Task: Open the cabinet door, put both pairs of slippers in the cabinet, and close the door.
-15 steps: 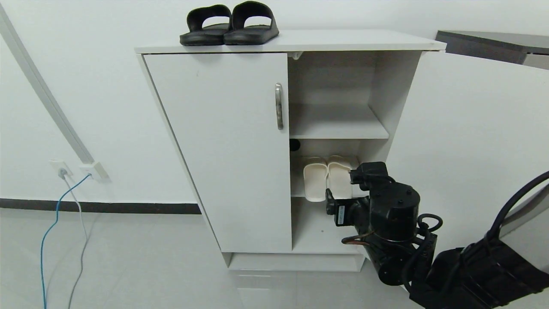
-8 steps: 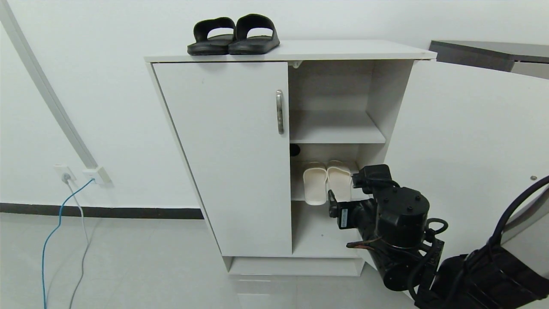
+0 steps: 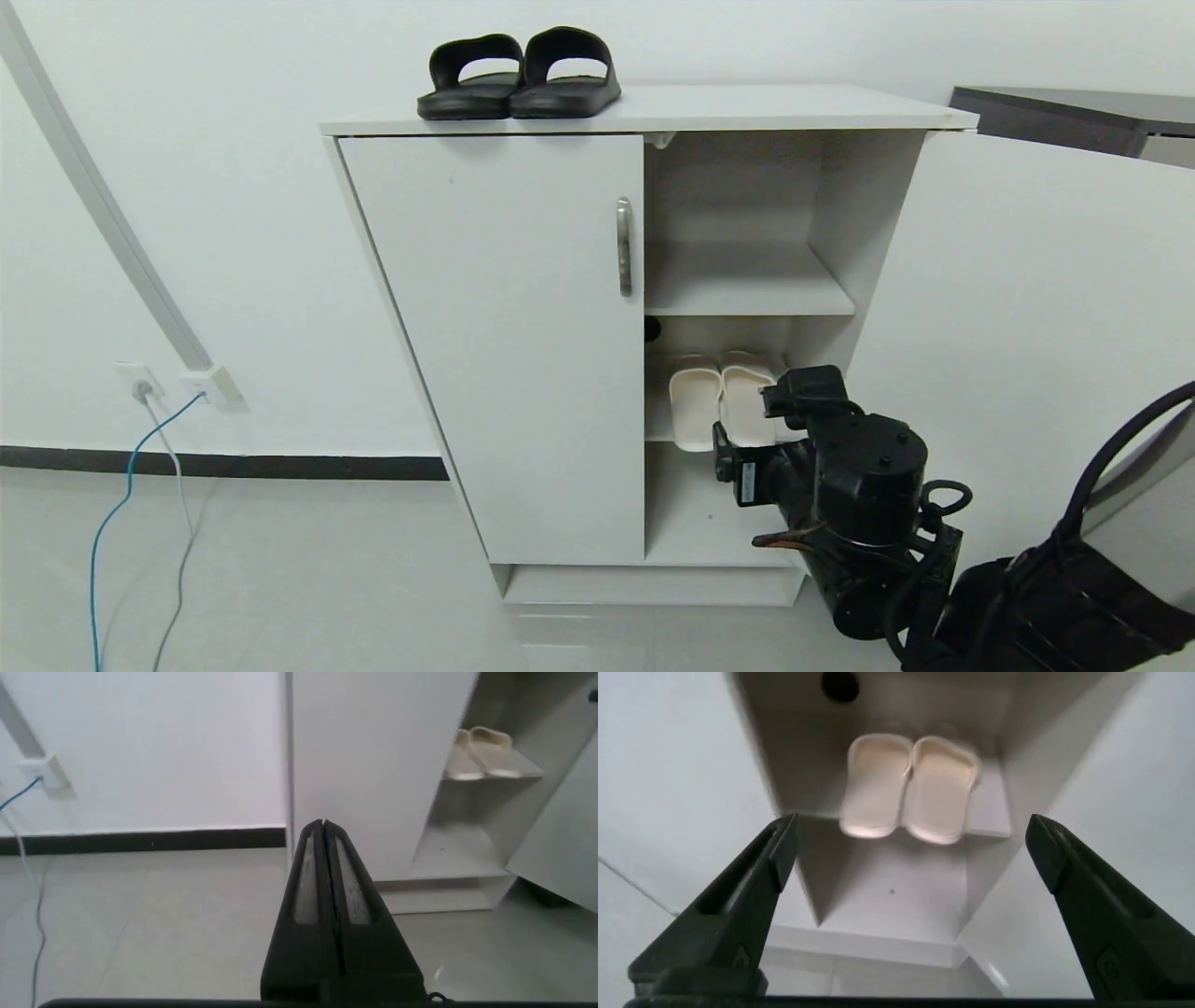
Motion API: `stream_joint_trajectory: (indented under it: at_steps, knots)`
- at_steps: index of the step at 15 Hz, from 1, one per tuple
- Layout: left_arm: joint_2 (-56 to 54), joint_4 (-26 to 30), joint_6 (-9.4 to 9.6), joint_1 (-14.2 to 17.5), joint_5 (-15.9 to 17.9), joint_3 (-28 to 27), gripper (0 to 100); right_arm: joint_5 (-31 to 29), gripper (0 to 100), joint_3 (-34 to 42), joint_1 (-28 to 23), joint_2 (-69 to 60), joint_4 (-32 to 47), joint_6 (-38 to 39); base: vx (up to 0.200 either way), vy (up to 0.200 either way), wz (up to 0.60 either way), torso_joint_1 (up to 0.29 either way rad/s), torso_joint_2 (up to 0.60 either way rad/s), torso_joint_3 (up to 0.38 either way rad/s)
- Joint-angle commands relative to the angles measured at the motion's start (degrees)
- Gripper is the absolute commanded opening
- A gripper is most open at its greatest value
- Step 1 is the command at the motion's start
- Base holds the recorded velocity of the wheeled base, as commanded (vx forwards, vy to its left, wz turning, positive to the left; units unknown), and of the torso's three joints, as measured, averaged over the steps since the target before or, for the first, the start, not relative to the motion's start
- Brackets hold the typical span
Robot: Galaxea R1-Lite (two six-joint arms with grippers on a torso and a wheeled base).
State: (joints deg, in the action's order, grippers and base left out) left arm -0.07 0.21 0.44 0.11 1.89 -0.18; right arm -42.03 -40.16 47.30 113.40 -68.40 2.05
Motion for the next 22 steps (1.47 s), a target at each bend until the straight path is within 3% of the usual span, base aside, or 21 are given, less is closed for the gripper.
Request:
stream_joint_trajectory:
  at_steps: [1,10,22]
  knots:
    - [0.1,0.0,0.0,0.1,0.0,0.0,0,0.0,100,0.1,0.1,0.2,-0.4,0.0,0.0,0.2,0.0,0.007,0.01,0.017]
    - [0.1,0.0,0.0,0.1,0.0,0.0,0,0.5,100,1.1,0.1,0.1,-1.7,-0.1,0.0,0.2,0.0,0.003,0.0,0.003]
    - [0.1,0.0,0.0,0.1,0.0,0.0,0,0.5,100,2.8,0.0,0.3,-3.5,-2.9,0.0,0.0,0.0,0.0,0.0,0.0]
